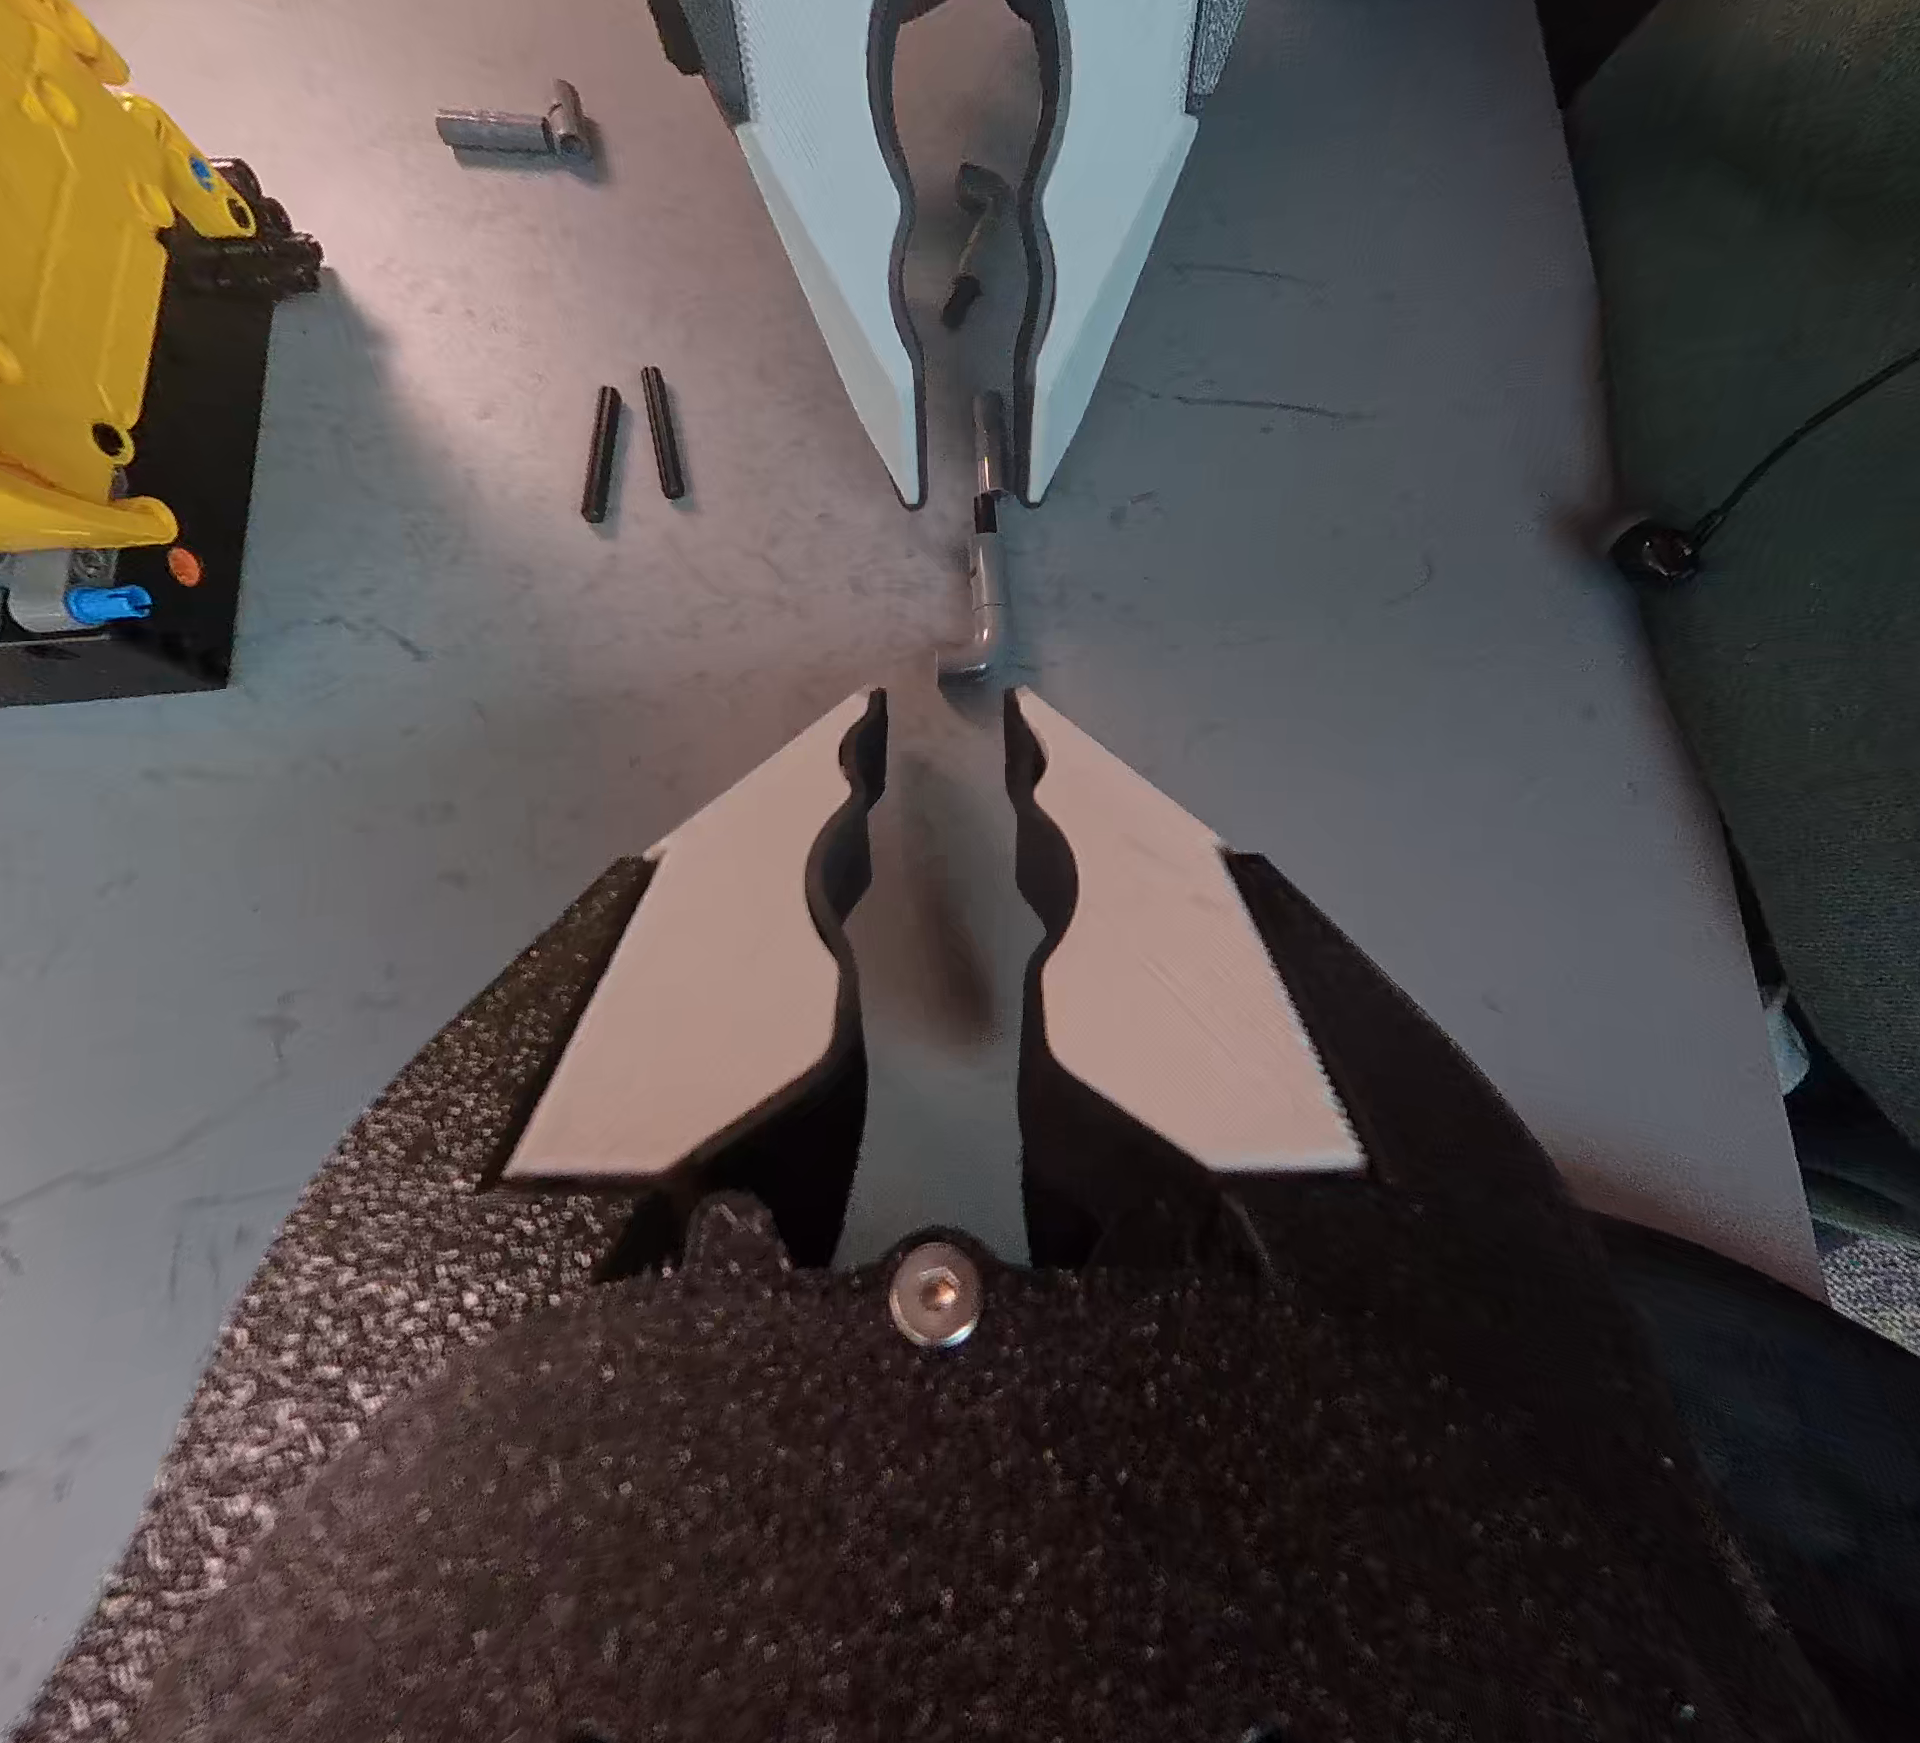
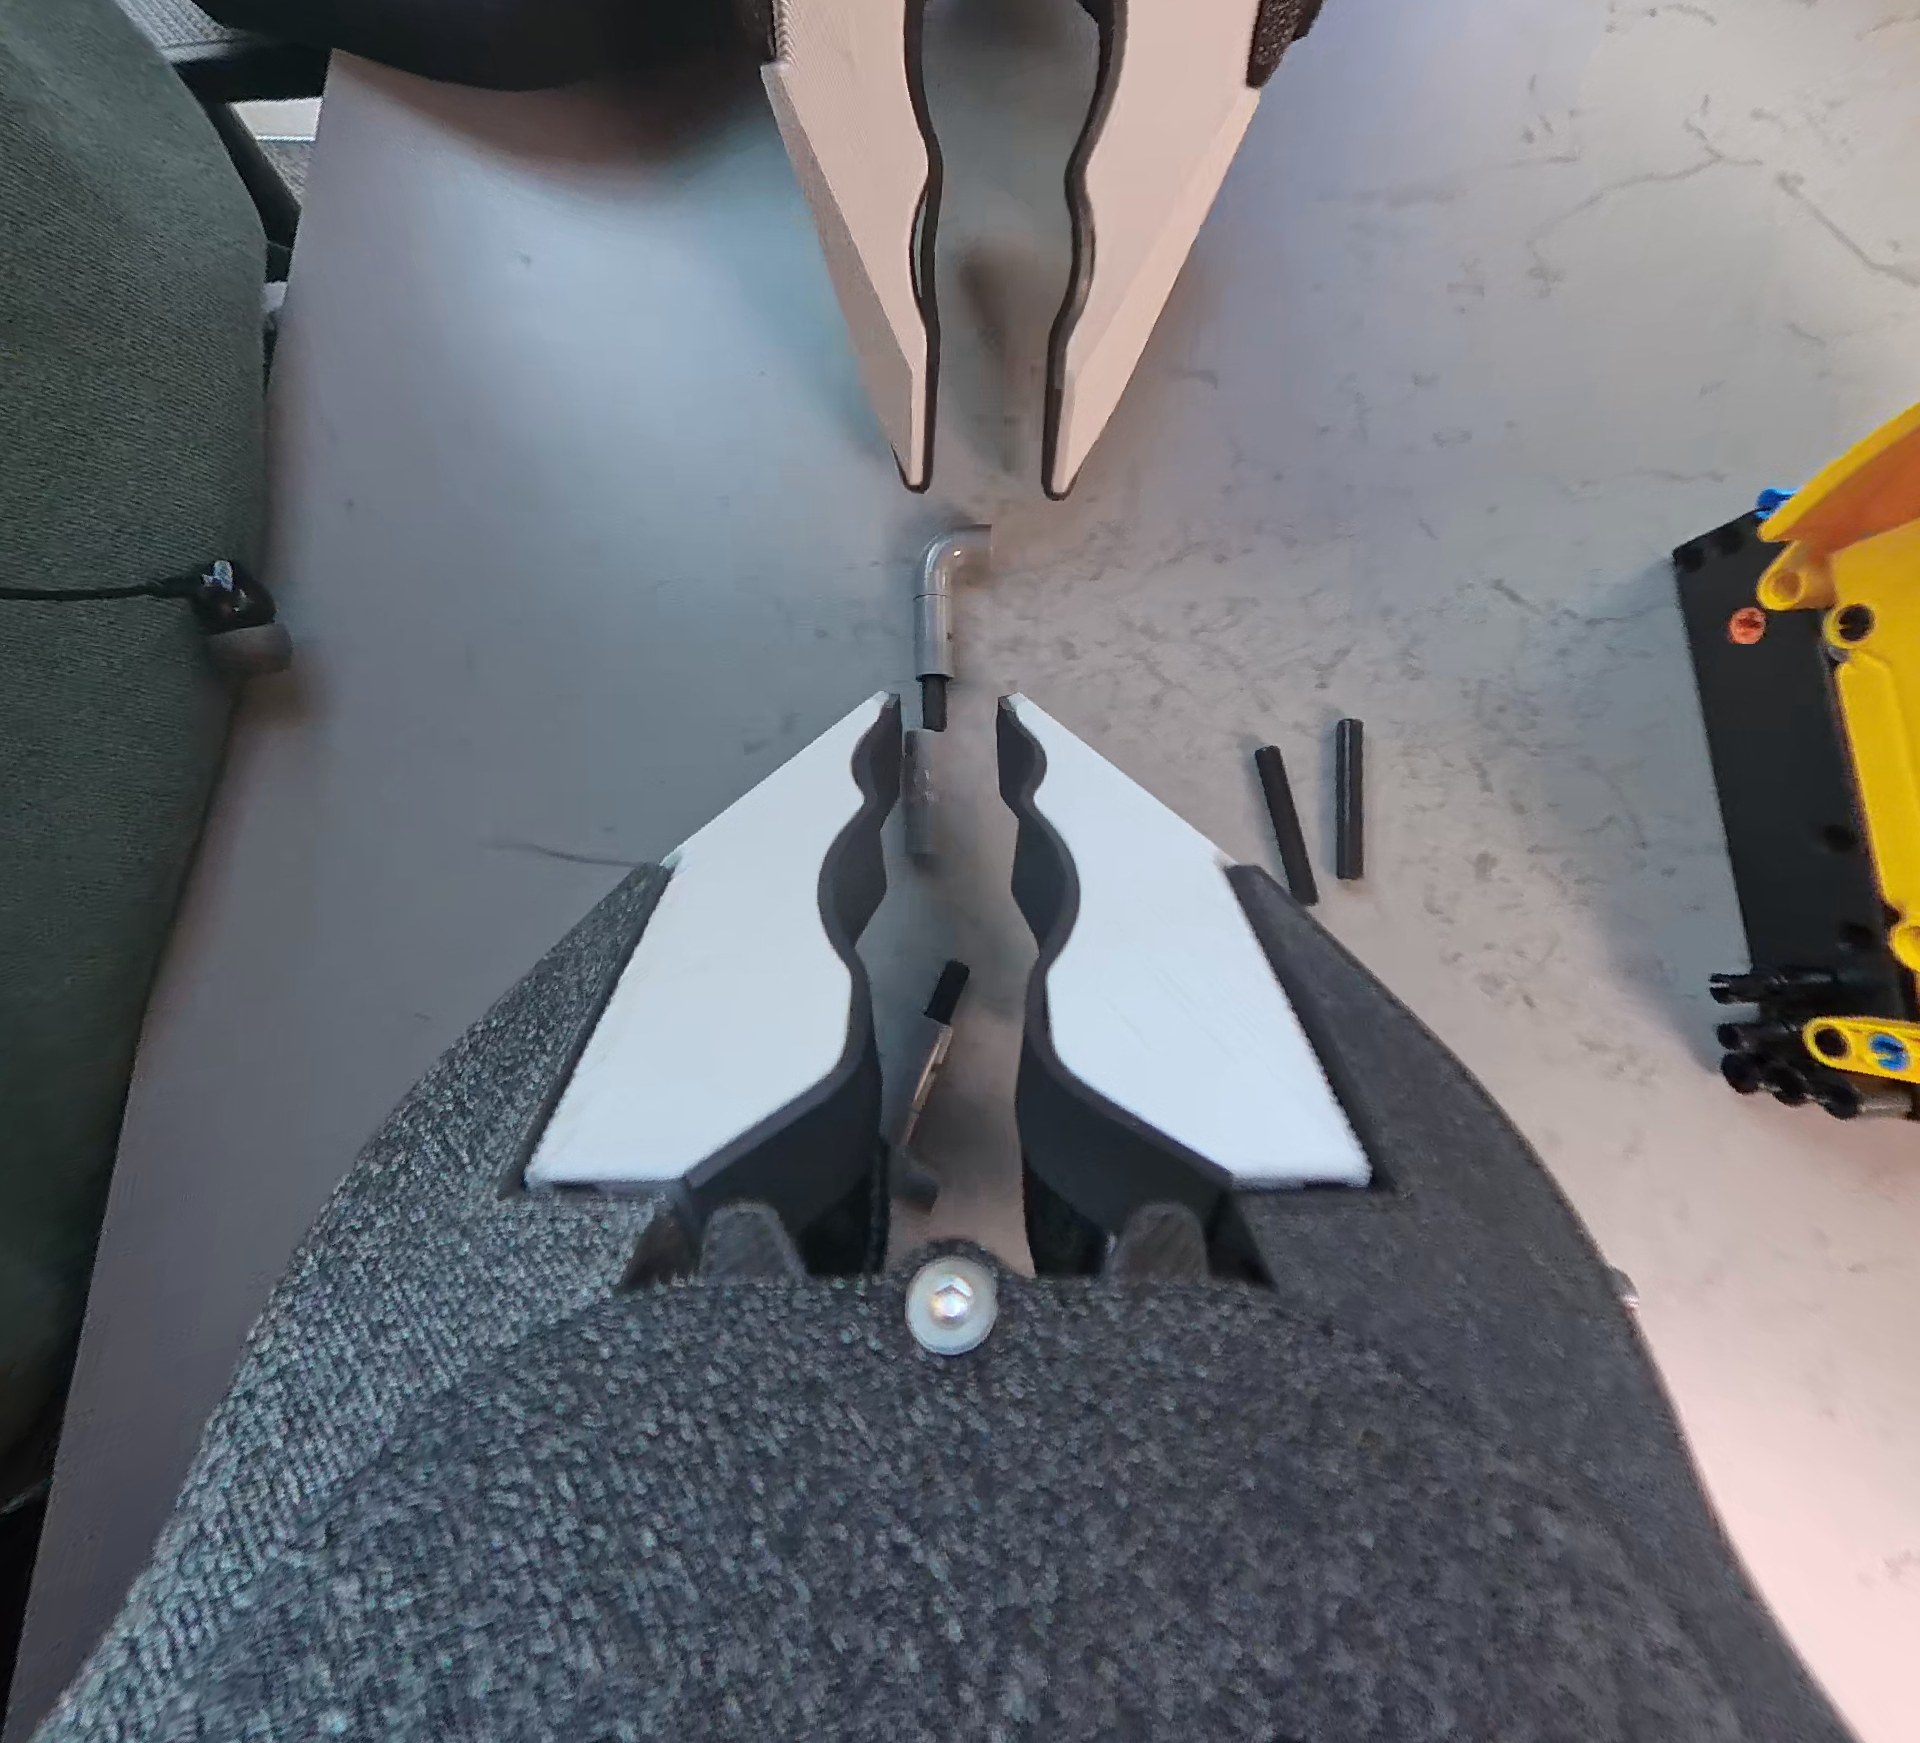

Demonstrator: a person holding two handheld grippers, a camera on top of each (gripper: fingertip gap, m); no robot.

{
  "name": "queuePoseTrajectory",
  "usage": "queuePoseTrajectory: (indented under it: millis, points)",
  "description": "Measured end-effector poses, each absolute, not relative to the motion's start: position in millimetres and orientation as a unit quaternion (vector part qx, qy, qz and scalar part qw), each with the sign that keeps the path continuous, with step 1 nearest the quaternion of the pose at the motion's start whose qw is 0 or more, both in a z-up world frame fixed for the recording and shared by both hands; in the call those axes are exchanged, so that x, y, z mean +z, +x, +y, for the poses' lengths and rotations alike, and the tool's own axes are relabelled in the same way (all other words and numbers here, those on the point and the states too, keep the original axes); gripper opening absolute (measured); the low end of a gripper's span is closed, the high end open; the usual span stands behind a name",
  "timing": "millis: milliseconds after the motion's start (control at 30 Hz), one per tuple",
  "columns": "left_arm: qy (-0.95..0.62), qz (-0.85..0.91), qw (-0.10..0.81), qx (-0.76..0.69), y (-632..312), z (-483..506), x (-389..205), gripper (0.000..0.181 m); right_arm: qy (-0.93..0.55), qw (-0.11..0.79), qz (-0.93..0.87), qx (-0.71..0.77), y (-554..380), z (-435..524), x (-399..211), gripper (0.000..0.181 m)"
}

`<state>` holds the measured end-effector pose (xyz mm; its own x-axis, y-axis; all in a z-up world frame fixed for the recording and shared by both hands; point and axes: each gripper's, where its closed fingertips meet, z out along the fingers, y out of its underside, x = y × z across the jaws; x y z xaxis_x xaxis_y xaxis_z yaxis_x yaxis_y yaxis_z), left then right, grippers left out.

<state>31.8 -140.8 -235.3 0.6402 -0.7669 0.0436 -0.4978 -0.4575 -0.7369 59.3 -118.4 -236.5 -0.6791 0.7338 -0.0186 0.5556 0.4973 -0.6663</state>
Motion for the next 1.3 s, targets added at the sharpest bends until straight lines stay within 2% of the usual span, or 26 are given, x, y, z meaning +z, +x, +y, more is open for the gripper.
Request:
queuePoseTrajectory:
  millis: [100, 233, 500, 933, 1300]
  points:
    - [-0.833, 0.386, 0.347, -0.191, 36, -141, -241, 0.023, -0.373, 0.134, -0.858, 0.326, 60, -121, -239, 0.019]
    - [-0.832, 0.388, 0.35, -0.186, 39, -138, -243, 0.014, -0.368, 0.135, -0.864, 0.316, 60, -123, -242, 0.015]
    - [-0.83, 0.393, 0.355, -0.177, 41, -136, -244, 0.01, -0.365, 0.131, -0.865, 0.319, 59, -127, -243, 0.008]
    - [-0.83, 0.393, 0.355, -0.177, 42, -135, -244, 0.01, -0.367, 0.133, -0.861, 0.325, 58, -125, -240, 0.008]
    - [-0.829, 0.397, 0.355, -0.17, 42, -136, -243, 0.009, -0.37, 0.126, -0.86, 0.329, 61, -120, -238, 0.016]
